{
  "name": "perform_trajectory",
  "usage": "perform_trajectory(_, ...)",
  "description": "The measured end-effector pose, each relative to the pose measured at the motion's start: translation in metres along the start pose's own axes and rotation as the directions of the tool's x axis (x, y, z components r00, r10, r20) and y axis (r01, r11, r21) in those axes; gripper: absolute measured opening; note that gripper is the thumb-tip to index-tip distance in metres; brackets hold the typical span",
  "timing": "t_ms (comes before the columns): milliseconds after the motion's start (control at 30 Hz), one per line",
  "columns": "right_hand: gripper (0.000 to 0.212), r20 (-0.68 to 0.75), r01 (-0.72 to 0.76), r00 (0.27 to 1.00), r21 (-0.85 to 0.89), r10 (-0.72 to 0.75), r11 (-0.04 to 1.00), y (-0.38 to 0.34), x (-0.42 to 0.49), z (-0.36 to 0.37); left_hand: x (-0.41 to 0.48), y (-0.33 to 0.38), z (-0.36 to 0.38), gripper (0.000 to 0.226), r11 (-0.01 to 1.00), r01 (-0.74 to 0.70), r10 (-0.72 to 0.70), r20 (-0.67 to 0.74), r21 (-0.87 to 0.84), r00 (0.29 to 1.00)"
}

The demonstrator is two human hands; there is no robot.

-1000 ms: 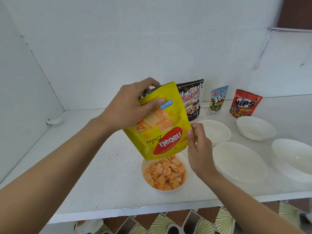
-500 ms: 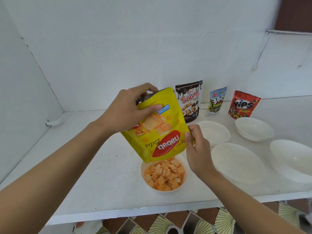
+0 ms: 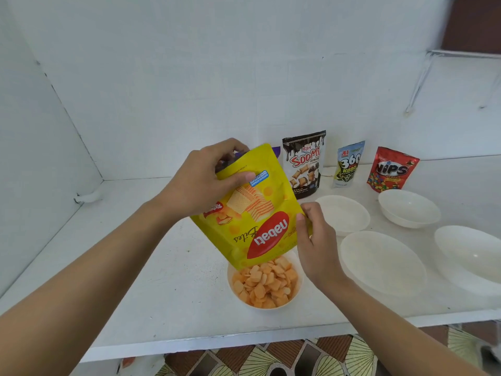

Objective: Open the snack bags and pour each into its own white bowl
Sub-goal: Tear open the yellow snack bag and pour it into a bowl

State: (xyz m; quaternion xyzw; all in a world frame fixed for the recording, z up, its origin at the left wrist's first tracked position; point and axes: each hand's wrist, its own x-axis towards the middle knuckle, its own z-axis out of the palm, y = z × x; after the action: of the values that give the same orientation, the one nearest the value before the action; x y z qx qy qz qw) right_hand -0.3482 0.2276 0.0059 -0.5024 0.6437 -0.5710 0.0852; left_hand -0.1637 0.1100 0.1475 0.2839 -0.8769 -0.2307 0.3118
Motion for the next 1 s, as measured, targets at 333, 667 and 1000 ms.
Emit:
perform_trajectory(333, 0.021, -0.012, -0.025, 1.000, 0.018, 0.026, 1.000, 0.003, -0.007, 0.005, -0.007, -0.008, 0.008, 0.028, 0.999, 0.017, -0.016, 0.038, -0.035, 0.999)
perform_trajectory(667, 0.020, 0.008, -0.029, 1.000, -0.001, 0.029, 1.000, 0.008, -0.010, 0.011, -0.015, -0.017, 0.015, 0.021, 0.988, -0.014, 0.009, -0.037, -0.152, 0.999)
perform_trajectory(1000, 0.020, -0.017, 0.040, 0.999, -0.174, -0.044, 0.984, 0.006, 0.014, 0.010, -0.024, -0.052, -0.003, 0.038, 0.959, 0.208, -0.186, 0.127, -0.192, 0.974)
